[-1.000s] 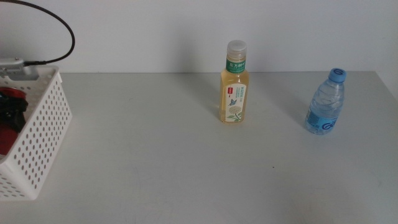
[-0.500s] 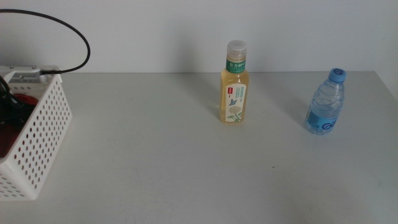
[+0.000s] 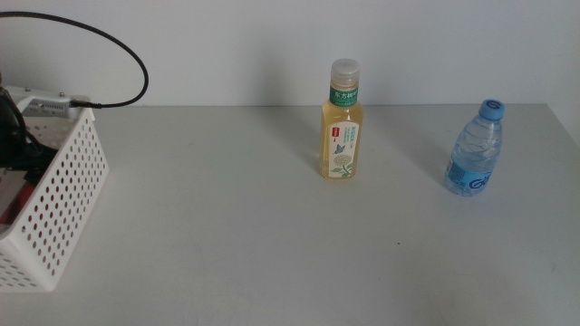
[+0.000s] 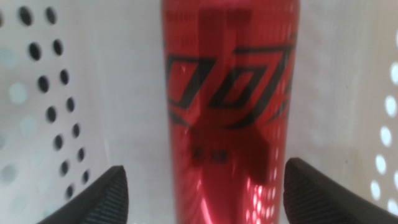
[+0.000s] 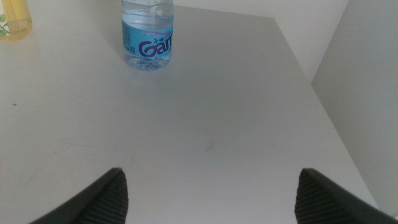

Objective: Use arms to grab the bottles and put them into the dustbin to the left of the table.

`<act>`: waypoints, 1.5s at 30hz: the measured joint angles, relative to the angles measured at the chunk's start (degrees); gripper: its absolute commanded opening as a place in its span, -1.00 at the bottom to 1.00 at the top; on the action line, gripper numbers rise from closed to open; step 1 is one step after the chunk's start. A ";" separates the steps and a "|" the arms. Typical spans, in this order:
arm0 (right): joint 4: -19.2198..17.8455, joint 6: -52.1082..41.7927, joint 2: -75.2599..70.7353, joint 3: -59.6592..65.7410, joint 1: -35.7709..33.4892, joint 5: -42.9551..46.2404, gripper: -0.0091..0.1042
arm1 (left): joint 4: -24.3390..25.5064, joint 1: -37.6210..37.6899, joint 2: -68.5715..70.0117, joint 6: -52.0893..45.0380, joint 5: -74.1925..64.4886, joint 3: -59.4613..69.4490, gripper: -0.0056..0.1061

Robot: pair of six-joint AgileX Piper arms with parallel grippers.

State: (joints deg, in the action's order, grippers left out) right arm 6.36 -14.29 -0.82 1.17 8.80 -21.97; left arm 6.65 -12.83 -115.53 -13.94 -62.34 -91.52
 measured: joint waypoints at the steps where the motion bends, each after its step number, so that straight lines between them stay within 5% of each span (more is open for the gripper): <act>1: 0.00 0.00 0.00 0.00 0.00 0.00 0.82 | 1.13 0.48 0.63 0.77 -0.70 0.00 0.56; 8: 0.00 0.00 0.00 0.00 0.00 0.00 0.82 | -0.60 1.16 9.30 3.24 -4.78 0.00 0.53; 14: 0.00 0.00 0.00 0.00 0.00 0.00 0.82 | -9.78 1.38 21.61 2.97 -6.35 0.91 0.53; 23: 0.00 0.00 0.00 0.00 0.00 0.00 0.82 | -30.81 1.38 45.13 -15.56 5.55 18.80 0.53; 30: 0.00 0.00 0.00 0.00 0.00 0.00 0.82 | -54.38 2.24 57.40 -39.27 13.84 36.08 0.68; 35: 0.00 0.00 0.00 0.00 0.00 0.00 0.82 | -68.15 12.47 59.24 -55.06 23.72 44.23 0.73; 45: 0.00 0.00 0.00 0.00 0.00 0.00 0.82 | -81.70 41.67 56.76 -60.98 56.01 49.17 0.73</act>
State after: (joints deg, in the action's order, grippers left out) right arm 6.36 -14.29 -0.82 1.17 8.80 -21.97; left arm -75.05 28.84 -58.77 -74.92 -6.33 -42.35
